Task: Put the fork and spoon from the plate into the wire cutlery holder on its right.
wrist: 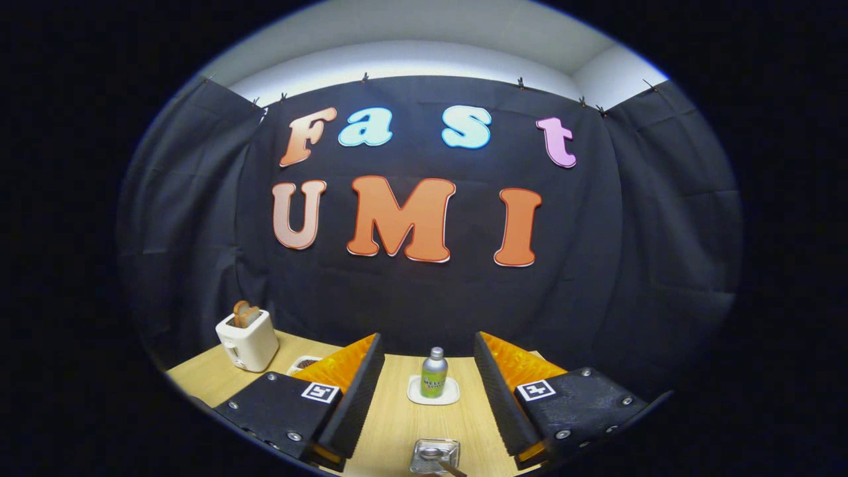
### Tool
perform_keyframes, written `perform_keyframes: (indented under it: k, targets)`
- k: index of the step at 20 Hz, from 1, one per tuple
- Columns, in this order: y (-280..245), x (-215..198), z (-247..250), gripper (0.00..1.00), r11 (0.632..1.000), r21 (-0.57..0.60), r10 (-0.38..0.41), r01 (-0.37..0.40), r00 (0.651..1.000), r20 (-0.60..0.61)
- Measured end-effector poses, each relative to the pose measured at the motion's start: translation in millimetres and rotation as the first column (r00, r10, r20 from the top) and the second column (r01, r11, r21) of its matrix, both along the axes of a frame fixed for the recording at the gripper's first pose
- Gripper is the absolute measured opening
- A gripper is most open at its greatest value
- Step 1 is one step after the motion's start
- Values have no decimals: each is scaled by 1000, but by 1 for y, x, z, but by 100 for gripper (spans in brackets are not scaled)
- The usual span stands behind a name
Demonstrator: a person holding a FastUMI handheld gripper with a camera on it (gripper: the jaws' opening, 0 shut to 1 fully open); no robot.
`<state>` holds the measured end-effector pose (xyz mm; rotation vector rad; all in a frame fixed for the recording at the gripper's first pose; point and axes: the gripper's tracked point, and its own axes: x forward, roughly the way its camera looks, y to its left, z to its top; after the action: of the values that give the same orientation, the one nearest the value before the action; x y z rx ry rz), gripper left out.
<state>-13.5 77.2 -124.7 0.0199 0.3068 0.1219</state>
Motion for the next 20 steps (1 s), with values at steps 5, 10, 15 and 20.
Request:
perform_keyframes:
  k: [5,10,15,20]
  targets:
    - [40,-10,2,88,998,44,35,-37,999,33]
    - [99,-23,-10,89,992,65,110,-112,993,40]
    - [153,-55,-66,89,978,74,202,-195,974,-104]
    - [188,-94,-132,89,964,68,264,-255,925,-274]
